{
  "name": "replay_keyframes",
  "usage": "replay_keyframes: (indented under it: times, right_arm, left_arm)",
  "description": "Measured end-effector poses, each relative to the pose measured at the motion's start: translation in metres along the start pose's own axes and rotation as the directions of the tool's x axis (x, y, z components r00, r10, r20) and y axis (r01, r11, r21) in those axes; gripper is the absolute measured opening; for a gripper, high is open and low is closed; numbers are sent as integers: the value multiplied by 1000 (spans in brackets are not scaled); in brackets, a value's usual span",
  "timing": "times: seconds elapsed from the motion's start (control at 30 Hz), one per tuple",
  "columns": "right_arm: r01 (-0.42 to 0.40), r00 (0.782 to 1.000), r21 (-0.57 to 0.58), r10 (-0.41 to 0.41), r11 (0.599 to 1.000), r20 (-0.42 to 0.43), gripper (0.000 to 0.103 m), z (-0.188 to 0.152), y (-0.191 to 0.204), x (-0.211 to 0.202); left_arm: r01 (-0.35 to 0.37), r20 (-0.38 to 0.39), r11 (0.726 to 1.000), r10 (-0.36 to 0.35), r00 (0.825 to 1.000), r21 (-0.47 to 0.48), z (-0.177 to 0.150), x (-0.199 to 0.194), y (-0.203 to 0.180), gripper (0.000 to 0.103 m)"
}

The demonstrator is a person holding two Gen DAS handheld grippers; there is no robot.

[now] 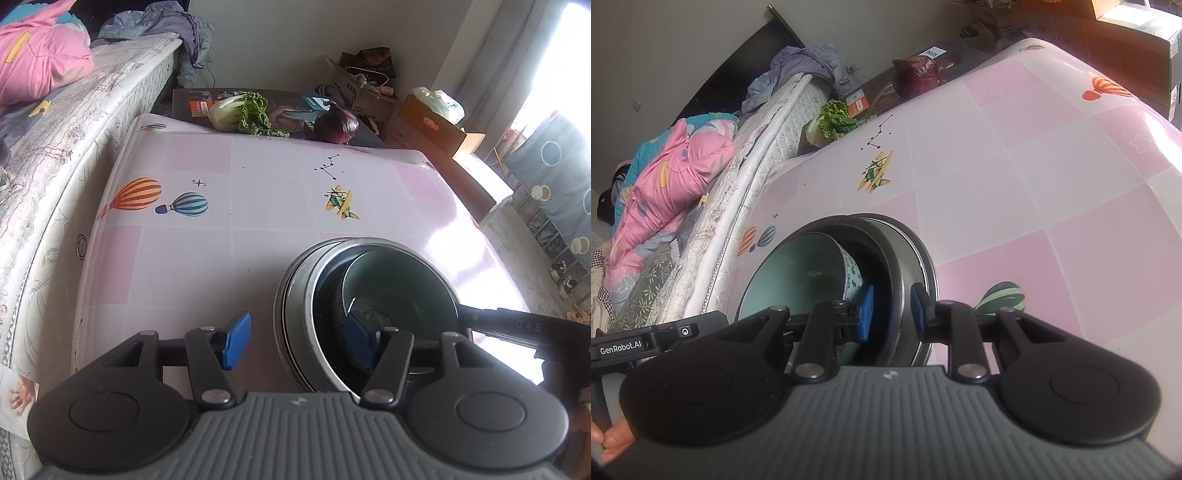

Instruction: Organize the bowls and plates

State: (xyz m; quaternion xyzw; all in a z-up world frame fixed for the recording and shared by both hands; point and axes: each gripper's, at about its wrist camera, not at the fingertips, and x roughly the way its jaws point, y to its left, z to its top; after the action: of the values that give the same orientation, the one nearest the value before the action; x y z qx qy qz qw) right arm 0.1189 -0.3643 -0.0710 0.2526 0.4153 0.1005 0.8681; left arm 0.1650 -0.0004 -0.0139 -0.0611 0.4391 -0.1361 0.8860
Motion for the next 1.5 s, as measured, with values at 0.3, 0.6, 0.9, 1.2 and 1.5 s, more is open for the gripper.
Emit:
replay_keyframes:
  times: [0.3, 0.6, 0.9, 1.2, 1.5]
  right_arm:
    - [11, 993, -11, -10, 1000, 114, 63, -9, -1, -49]
    - [157, 968, -194, -112, 968, 224, 84, -46, 27, -108]
    - [296, 938, -356, -199, 886, 283, 102, -92, 64, -135]
    - [384, 911, -381, -279, 841, 302, 102, -113, 85, -138]
    - [346, 932, -297, -290, 890, 216, 102, -95, 81, -120]
  left_arm:
    - [-31, 128, 996, 20, 992, 84, -14, -43, -8, 87]
    - [-83, 225, 985, 47, 973, 153, -29, -75, -28, 103]
    - [-206, 250, 968, 165, 954, 147, -45, -89, -43, 103]
    - [-283, 161, 948, 259, 952, 148, -57, -80, -41, 103]
    - [-303, 41, 948, 301, 953, 93, -61, -60, -28, 103]
